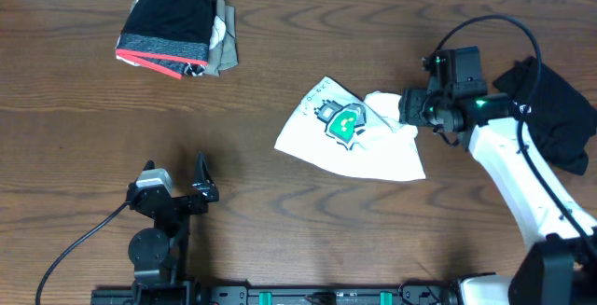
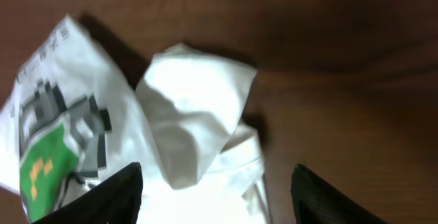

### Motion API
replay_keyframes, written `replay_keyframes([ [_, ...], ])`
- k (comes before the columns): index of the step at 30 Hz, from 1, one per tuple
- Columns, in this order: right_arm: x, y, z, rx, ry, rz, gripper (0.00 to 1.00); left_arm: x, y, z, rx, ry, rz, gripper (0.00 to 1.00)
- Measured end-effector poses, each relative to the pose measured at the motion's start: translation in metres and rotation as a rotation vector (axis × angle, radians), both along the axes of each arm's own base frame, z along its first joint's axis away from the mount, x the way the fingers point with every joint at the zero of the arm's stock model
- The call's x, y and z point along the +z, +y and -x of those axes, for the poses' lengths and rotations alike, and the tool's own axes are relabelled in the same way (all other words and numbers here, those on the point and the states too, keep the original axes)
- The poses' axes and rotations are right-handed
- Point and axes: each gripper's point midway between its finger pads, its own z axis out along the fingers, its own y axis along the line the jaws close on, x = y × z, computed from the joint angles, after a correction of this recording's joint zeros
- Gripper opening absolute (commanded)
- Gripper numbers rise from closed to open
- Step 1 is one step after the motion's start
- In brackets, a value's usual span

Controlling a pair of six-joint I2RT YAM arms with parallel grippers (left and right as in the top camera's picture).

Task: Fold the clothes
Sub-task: 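Pull the white T-shirt leftward off the black garment with right gripper, then drag the white T-shirt toward table center with the right gripper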

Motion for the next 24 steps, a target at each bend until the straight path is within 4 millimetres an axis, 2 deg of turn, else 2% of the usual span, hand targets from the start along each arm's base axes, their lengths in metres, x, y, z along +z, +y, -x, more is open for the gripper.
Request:
replay_keyframes([
  [6, -0.040, 0.020, 0.010, 0.030, 0.148, -0.103, 0.74, 0.000, 0.000, 0.000, 0.000, 0.000, 0.000, 0.98],
  [11, -0.060, 0.035, 0.017, -0.008, 0.239, -0.170, 0.73, 0.000, 0.000, 0.000, 0.000, 0.000, 0.000, 0.98],
  [16, -0.071, 0.038, 0.012, -0.070, 0.264, -0.208, 0.70, 0.000, 0.000, 0.000, 0.000, 0.000, 0.000, 0.98],
  [20, -0.073, 0.045, 0.010, -0.076, 0.263, -0.225, 0.70, 0.000, 0.000, 0.000, 0.000, 0.000, 0.000, 0.98],
  [23, -0.073, 0.051, 0.009, -0.067, 0.257, -0.232, 0.66, 0.000, 0.000, 0.000, 0.000, 0.000, 0.000, 0.98],
  [24, -0.074, 0.053, 0.008, -0.064, 0.256, -0.233, 0.61, 0.000, 0.000, 0.000, 0.000, 0.000, 0.000, 0.98],
])
